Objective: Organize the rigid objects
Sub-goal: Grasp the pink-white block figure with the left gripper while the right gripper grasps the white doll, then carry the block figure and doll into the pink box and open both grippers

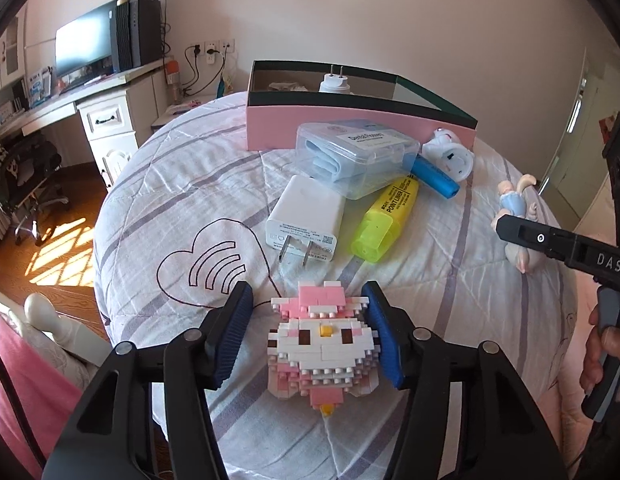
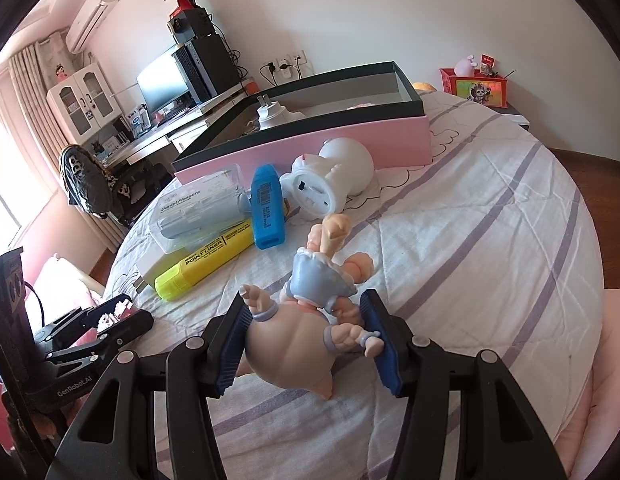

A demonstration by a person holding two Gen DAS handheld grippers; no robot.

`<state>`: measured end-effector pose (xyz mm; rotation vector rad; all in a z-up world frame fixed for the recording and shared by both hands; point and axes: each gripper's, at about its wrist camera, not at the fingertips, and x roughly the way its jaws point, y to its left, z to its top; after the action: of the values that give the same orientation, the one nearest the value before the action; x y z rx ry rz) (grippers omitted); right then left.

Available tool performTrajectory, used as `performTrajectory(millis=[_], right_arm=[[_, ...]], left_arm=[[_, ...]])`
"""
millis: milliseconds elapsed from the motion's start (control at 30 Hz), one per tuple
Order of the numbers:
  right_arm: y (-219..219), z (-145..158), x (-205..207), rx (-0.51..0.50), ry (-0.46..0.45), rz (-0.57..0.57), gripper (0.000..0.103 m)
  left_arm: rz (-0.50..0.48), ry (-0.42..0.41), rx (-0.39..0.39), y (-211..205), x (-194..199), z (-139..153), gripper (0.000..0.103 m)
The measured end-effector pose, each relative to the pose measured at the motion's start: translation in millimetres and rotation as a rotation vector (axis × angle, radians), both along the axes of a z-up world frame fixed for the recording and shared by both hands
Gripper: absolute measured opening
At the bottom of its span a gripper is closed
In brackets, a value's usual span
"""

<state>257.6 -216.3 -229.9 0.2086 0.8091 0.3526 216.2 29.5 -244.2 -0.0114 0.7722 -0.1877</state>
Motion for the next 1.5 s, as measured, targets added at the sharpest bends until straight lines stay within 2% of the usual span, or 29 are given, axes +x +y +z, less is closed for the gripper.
performTrajectory(millis=[200,300,467,700,1000,1200,1500], right_arm=[[4.1,5.9,-6.6,-0.013,-0.033,-0.004,0.056],[7.8,16.3,-13.6,-0.023,-0.075,-0.001,0.056],[17.7,47.7,-30.9,-0.048,-0.168,0.004,0.056],[39.4,112.4,-70.2,-0.098,-0.361,0.018,0.056],[55.2,174.6,-127.4,-0.177,-0.563,-0.014,0.057],[59.4,193.9,-152.4,-0.197,-0.632,-0.028,0.057],[62.8,201.8,-161.0,-0.205,-0.662,-0.029,0.057]], left_arm=[[0.013,-0.019,-0.035,5.1,-7.3,5.5,0.044],[0.024,-0.059,-0.033,6.2,-13.1,18.6,0.044],[0.006,-0.165,-0.036,-3.4,-25.5,60.4,0.044],[-0.022,-0.358,-0.016,-29.0,-49.1,131.7,0.044],[-0.018,-0.506,-0.004,-38.6,-85.9,188.7,0.044],[-0.007,-0.579,0.0,-35.7,-111.0,210.8,0.044],[0.001,-0.61,0.004,-31.7,-120.5,220.3,0.044]])
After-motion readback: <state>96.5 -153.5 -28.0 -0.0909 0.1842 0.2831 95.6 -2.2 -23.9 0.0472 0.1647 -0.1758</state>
